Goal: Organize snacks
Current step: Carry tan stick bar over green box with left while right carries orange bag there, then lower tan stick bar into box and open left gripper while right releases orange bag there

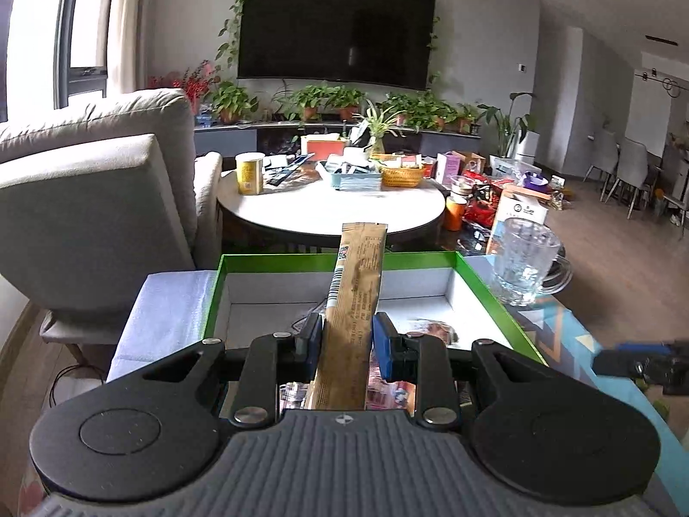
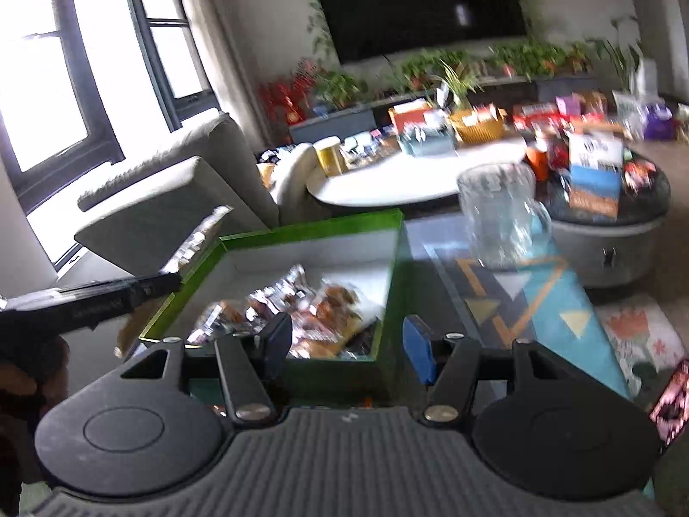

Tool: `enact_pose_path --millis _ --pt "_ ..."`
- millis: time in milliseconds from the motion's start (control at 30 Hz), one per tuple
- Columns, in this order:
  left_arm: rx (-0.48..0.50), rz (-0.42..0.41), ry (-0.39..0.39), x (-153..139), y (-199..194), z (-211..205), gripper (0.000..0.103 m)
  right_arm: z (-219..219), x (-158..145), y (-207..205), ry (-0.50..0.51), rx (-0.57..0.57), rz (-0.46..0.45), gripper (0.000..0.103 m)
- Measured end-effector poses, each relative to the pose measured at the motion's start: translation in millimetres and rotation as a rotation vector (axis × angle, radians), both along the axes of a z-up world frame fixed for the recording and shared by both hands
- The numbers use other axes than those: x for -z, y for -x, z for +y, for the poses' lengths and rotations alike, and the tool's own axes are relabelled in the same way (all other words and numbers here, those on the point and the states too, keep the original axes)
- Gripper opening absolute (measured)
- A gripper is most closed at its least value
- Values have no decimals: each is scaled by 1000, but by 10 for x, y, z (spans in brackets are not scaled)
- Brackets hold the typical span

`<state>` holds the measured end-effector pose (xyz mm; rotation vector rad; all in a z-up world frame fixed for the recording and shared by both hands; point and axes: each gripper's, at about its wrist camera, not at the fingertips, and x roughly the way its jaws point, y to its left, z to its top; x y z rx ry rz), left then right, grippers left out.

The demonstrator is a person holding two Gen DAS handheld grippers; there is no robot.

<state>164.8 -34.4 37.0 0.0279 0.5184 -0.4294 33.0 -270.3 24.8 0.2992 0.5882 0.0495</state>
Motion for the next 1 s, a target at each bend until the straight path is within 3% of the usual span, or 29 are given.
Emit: enact_pose_path --millis 233,400,533,667,800,933,1000 --pt "-42 22 -1 52 -94 38 24 -305 322 64 -58 99 132 60" --pt "-35 29 -7 75 -100 10 24 -124 325 108 -89 15 135 66" --pt "-31 32 -12 73 -72 25 24 269 357 114 -11 -145 124 76" --pt "-36 35 -18 79 -37 65 24 566 457 73 96 -224 136 84" --pt "-46 42 -13 96 -16 118 24 760 544 0 79 -254 159 85" --pt "-55 48 -6 110 0 177 24 966 652 -89 194 -241 177 85" --pt "-58 51 -4 118 6 208 24 979 726 -110 226 -245 182 75"
